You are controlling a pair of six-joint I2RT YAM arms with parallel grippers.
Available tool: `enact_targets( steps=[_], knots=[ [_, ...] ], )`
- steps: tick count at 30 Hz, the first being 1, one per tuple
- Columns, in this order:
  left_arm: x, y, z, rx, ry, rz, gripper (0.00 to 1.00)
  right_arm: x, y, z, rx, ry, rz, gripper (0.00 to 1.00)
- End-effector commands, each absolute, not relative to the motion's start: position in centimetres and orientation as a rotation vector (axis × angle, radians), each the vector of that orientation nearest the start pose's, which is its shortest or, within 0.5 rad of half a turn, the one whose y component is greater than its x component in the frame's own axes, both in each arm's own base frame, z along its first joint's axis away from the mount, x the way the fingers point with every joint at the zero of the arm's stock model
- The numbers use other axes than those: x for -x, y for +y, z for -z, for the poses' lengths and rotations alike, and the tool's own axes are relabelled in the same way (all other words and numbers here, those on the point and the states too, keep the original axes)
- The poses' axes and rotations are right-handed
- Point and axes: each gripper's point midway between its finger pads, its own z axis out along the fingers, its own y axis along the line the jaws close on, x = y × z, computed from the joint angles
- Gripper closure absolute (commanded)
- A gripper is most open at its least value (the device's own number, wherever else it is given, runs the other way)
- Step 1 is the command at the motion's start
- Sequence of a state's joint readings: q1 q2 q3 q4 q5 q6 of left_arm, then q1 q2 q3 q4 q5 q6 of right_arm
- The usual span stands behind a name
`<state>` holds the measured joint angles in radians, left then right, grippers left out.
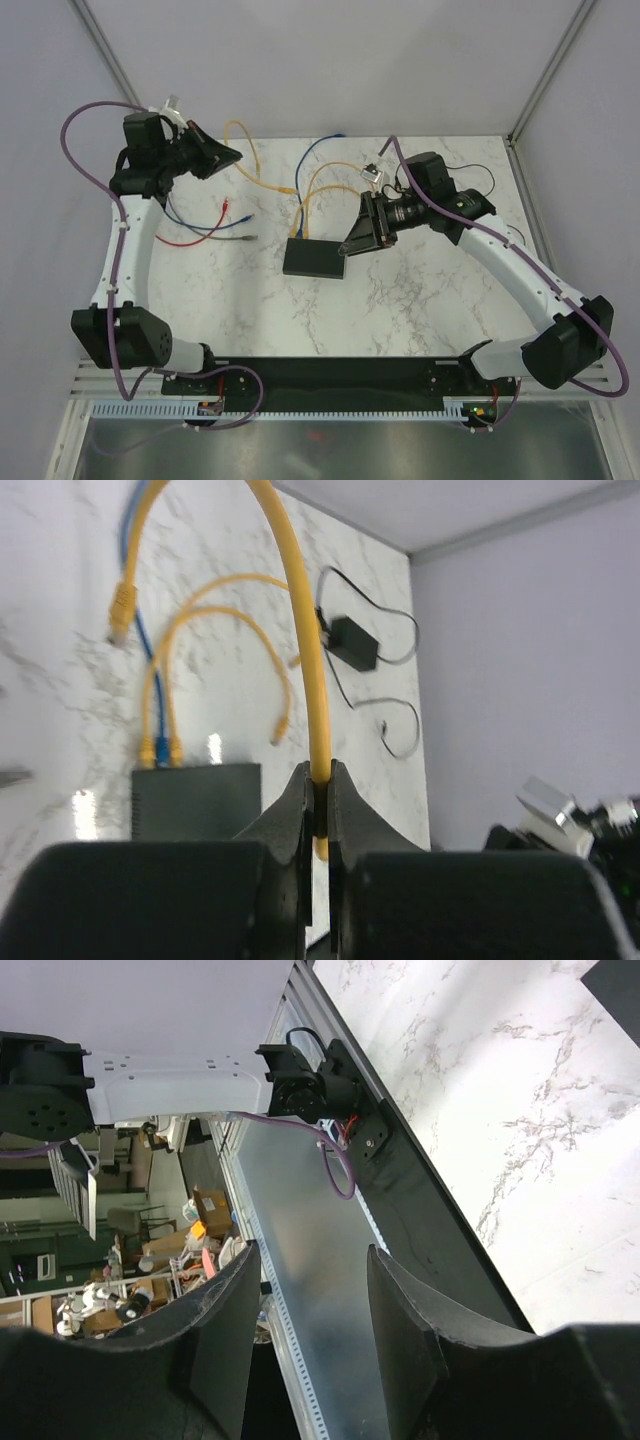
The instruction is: Pull the plug from the switch port
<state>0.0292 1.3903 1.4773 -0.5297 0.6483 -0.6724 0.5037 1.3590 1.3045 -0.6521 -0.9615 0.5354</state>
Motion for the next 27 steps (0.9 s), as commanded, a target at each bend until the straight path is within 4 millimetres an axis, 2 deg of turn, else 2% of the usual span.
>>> enact_targets(
  steps=[1,4,5,8,11,12,14,15,16,21,24,25,27],
  knots=[
    [-41.9,-5.2,-31.6,0.507,2.053,0.768,0.98,-20.4,28.2,-29.0,0.475,2.391,-1.582,0.46],
    [-44.4,-0.8,-29.5,0.55,2.032,0.57,0.98,-20.2,28.0,-28.9,0.477,2.406,-1.563,0.46],
    [-45.6,0.1,-28.3,0.557,2.035,0.574,0.98,-20.2,27.9,-29.0,0.477,2.402,-1.56,0.46],
    [-47.5,2.9,-26.7,0.58,2.001,0.625,0.98,-20.0,27.8,-29.0,0.481,2.404,-1.557,0.46],
    [-48.5,5.6,-26.5,0.624,1.973,0.659,0.98,-19.9,27.6,-28.8,0.475,2.415,-1.556,0.46],
    [-49.1,6.6,-24.9,0.625,1.997,0.622,0.98,-19.8,27.6,-28.7,0.474,2.417,-1.554,0.46],
    [-49.5,8.7,-24.0,0.648,1.998,0.6,0.98,-19.7,27.5,-28.7,0.468,2.422,-1.552,0.46],
    [-49.9,9.1,-22.8,0.664,2.016,0.645,0.98,-19.7,27.5,-28.7,0.468,2.422,-1.55,0.46],
    [-49.9,10.3,-22.4,0.686,2.006,0.664,0.98,-19.6,27.5,-28.5,0.462,2.431,-1.55,0.46],
    [-49.1,11.2,-19.6,0.727,2.042,0.704,0.98,-20.0,27.4,-27.8,0.431,2.456,-1.527,0.47],
    [-47.8,11.7,-17.0,0.811,2.077,0.68,0.98,-20.3,27.4,-27.3,0.405,2.475,-1.507,0.47],
    [-46.9,11.7,-15.2,0.869,2.109,0.675,0.98,-20.5,27.4,-27.2,0.399,2.479,-1.505,0.47],
    [-46.0,11.8,-13.6,0.929,2.13,0.66,0.98,-20.5,27.5,-26.9,0.394,2.486,-1.504,0.46]
  ],
)
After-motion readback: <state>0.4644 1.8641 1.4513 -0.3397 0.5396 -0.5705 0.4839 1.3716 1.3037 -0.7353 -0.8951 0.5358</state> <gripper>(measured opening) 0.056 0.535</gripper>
